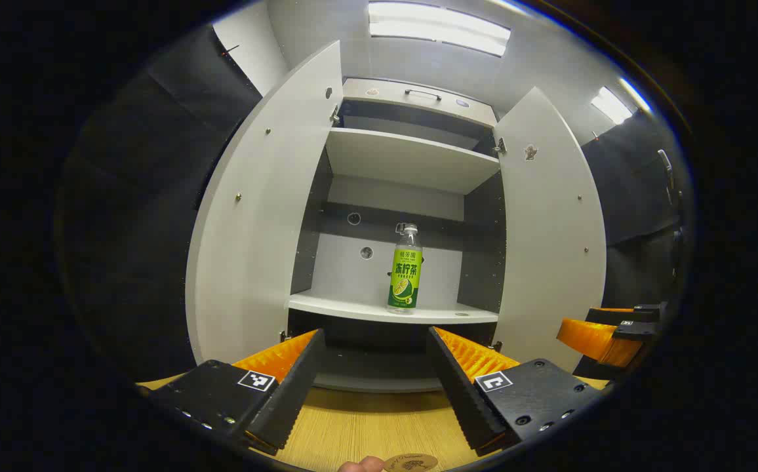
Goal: Grasp the bottle in the cabinet with the left hand and place it on the coaster, then close the right door with the right hand and the left door with the left hand.
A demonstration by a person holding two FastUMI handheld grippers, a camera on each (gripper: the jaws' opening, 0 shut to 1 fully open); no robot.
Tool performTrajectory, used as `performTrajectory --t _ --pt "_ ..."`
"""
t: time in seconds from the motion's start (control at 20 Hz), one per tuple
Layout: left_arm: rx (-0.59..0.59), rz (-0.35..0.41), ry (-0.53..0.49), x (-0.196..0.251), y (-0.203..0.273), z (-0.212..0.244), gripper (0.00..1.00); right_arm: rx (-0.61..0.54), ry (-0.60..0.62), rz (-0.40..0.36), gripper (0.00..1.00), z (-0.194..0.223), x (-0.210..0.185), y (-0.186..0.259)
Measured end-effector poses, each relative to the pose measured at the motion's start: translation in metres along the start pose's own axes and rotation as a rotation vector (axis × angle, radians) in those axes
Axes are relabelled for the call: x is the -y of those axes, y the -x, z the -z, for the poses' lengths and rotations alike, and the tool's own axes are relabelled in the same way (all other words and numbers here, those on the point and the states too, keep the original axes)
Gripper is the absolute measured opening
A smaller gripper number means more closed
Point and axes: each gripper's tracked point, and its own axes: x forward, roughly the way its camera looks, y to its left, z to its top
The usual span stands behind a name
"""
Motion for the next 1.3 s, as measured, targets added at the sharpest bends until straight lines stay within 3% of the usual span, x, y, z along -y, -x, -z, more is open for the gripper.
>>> performTrajectory --t 0.35,0.4,0.45,0.5,0.85,1.15,1.2,1.25,1.3 --pt "0.009 -0.004 -0.023 -0.001 0.000 -0.002 0.95 -0.011 0.001 -0.017 0.84 0.002 -0.003 -0.007" --pt "0.011 -0.003 -0.019 -0.001 0.000 -0.001 0.99 -0.012 0.004 -0.020 0.83 0.003 -0.004 -0.008" --pt "0.010 -0.001 -0.013 -0.001 0.000 -0.001 0.95 -0.013 0.006 -0.020 0.83 0.004 -0.004 -0.008" --pt "0.006 -0.001 -0.011 -0.001 0.000 0.000 0.99 -0.013 0.007 -0.022 0.83 0.003 -0.005 -0.008" --pt "0.007 -0.008 -0.018 -0.004 -0.004 0.000 0.94 -0.010 0.005 -0.014 0.84 0.003 -0.002 -0.009" --pt "0.004 0.001 0.013 -0.003 -0.008 -0.001 0.95 -0.010 -0.004 0.001 0.84 0.002 0.001 -0.014" --pt "0.007 -0.001 0.013 -0.004 -0.009 -0.003 0.99 -0.009 -0.005 0.003 0.84 0.002 0.002 -0.014" --pt "0.008 -0.002 0.009 -0.005 -0.012 -0.004 0.95 -0.010 -0.006 0.004 0.84 0.001 0.002 -0.016" --pt "0.010 0.000 0.006 -0.005 -0.015 -0.006 0.99 -0.012 -0.008 0.004 0.84 0.003 0.002 -0.017"
